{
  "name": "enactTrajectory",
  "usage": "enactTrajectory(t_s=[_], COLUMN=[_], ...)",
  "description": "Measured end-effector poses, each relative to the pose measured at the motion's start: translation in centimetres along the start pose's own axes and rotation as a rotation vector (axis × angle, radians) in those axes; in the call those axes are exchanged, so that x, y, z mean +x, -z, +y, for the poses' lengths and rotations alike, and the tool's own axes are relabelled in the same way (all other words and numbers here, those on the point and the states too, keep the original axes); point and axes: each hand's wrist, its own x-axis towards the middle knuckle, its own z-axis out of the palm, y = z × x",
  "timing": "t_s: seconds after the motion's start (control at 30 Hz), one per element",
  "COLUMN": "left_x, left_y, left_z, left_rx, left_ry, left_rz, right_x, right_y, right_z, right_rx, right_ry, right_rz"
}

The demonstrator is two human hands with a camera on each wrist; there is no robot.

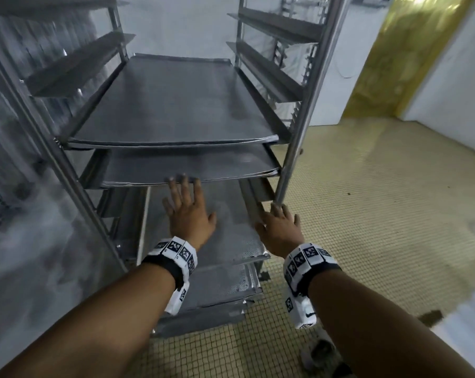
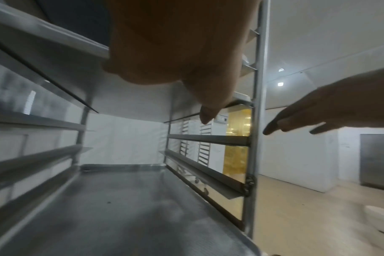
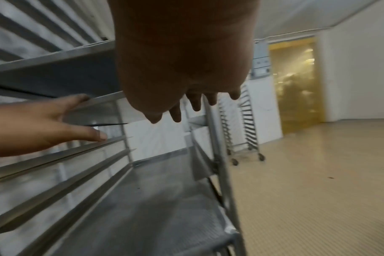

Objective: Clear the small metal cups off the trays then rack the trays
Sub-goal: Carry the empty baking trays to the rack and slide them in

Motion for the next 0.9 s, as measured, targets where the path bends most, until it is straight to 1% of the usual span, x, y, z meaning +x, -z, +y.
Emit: enactTrajectory(t_s=[0.07,0.13,0.23,0.33,0.37,0.5,0.63,0.73,0.8,0.9], left_x=[-0.7,-2.0,-4.4,-7.5,-8.1,-13.5,-18.9,-22.8,-25.2,-28.0], left_y=[-1.1,-2.3,-4.0,-5.1,-5.0,-6.0,-7.5,-9.1,-10.3,-12.4], left_z=[3.1,6.5,12.7,19.8,20.9,29.1,35.8,40.0,42.4,45.2], left_rx=[-0.042,-0.081,-0.186,-0.272,-0.284,-0.32,-0.242,-0.114,-0.039,0.078], left_ry=[-0.039,-0.11,-0.307,-0.442,-0.47,-0.654,-0.785,-0.858,-0.89,-0.915], left_rz=[-0.043,-0.089,-0.146,-0.353,-0.391,-0.541,-0.729,-0.85,-0.901,-0.904], right_x=[-3.0,-6.1,-11.2,-17.4,-18.6,-27.5,-36.0,-42.0,-45.5,-49.9], right_y=[0.0,0.4,1.5,2.2,2.1,1.5,0.3,-0.5,-1.0,-2.1], right_z=[3.5,7.0,12.2,16.8,17.5,23.4,28.9,32.7,35.2,38.6], right_rx=[0.019,0.018,0.051,0.1,0.121,0.217,0.314,0.376,0.42,0.467], right_ry=[-0.131,-0.245,-0.428,-0.605,-0.637,-0.852,-1.039,-1.135,-1.196,-1.268], right_rz=[0.007,0.012,0.019,0.03,0.035,0.057,0.093,0.104,0.116,0.118])
